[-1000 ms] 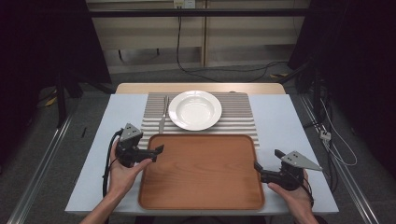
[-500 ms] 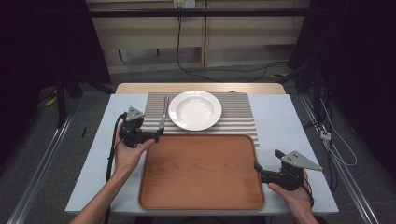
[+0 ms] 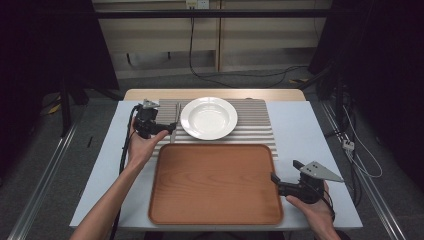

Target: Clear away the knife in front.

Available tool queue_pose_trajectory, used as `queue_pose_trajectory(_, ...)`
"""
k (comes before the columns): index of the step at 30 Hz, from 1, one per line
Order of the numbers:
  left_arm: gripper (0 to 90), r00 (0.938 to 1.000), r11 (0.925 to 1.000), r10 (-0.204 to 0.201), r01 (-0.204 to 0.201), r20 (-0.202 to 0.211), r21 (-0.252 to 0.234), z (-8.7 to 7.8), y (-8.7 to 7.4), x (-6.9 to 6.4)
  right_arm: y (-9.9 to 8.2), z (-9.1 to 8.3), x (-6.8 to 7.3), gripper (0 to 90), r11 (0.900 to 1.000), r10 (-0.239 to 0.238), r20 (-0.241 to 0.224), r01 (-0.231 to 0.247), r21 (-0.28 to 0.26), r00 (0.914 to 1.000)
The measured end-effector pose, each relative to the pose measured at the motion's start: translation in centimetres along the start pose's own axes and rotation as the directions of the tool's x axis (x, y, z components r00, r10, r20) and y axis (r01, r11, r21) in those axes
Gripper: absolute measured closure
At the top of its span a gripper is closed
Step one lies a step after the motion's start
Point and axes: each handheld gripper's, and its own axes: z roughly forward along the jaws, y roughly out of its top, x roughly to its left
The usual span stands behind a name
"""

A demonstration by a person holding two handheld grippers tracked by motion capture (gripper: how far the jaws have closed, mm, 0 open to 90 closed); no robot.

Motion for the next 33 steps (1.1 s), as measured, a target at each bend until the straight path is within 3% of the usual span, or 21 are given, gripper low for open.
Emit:
queue_pose_trajectory(5,15.7,0.9992,0.9994,0.005,-0.003,-0.040,0.035,1.7,0.9,0.5,0.0,0.1,-0.1,8.3,1.0000,0.001,-0.002,-0.001,0.004,1.0000)
queue_pose_trajectory(9,17.8,0.9989,0.9974,0.010,-0.006,-0.046,0.071,3.2,1.5,0.8,-0.1,0.1,-0.2,8.4,1.0000,0.004,-0.005,-0.004,0.006,1.0000)
queue_pose_trajectory(13,21.3,0.9986,0.9951,-0.027,0.031,-0.045,0.094,4.6,1.6,1.2,-0.1,0.1,-0.2,8.3,1.0000,0.004,-0.006,-0.004,0.008,1.0000)
queue_pose_trajectory(17,25.9,0.9975,0.9873,-0.041,0.049,-0.057,0.151,6.1,1.6,1.7,-0.1,0.1,-0.1,8.4,0.9999,0.006,-0.006,-0.006,0.009,1.0000)
queue_pose_trajectory(20,32.4,0.9961,0.9865,-0.066,0.074,-0.058,0.146,6.6,1.4,1.9,-0.1,0.1,-0.1,8.4,0.9999,0.007,-0.007,-0.007,0.011,0.9999)
queue_pose_trajectory(21,34.6,0.9938,0.9814,-0.080,0.092,-0.077,0.168,7.3,1.2,2.1,-0.1,0.1,-0.1,8.4,0.9999,0.006,-0.007,-0.006,0.011,1.0000)
queue_pose_trajectory(22,36.2,0.9938,0.9814,-0.080,0.092,-0.077,0.168,7.3,1.2,2.1,-0.1,0.1,-0.2,8.4,0.9999,0.005,-0.008,-0.004,0.012,1.0000)
queue_pose_trajectory(23,36.4,0.9939,0.9768,-0.090,0.101,-0.064,0.189,7.9,1.1,2.3,-0.1,0.2,-0.2,8.3,0.9999,0.005,-0.008,-0.005,0.012,1.0000)
queue_pose_trajectory(28,45.6,0.9933,0.9701,-0.095,0.107,-0.066,0.218,9.1,1.0,2.4,-0.2,0.2,-0.2,8.4,0.9999,0.008,-0.007,-0.008,0.013,0.9999)
queue_pose_trajectory(33,54.6,0.9935,0.9693,-0.090,0.103,-0.070,0.223,10.2,1.0,2.1,-0.2,0.2,-0.2,8.4,0.9999,0.007,-0.011,-0.007,0.014,0.9999)
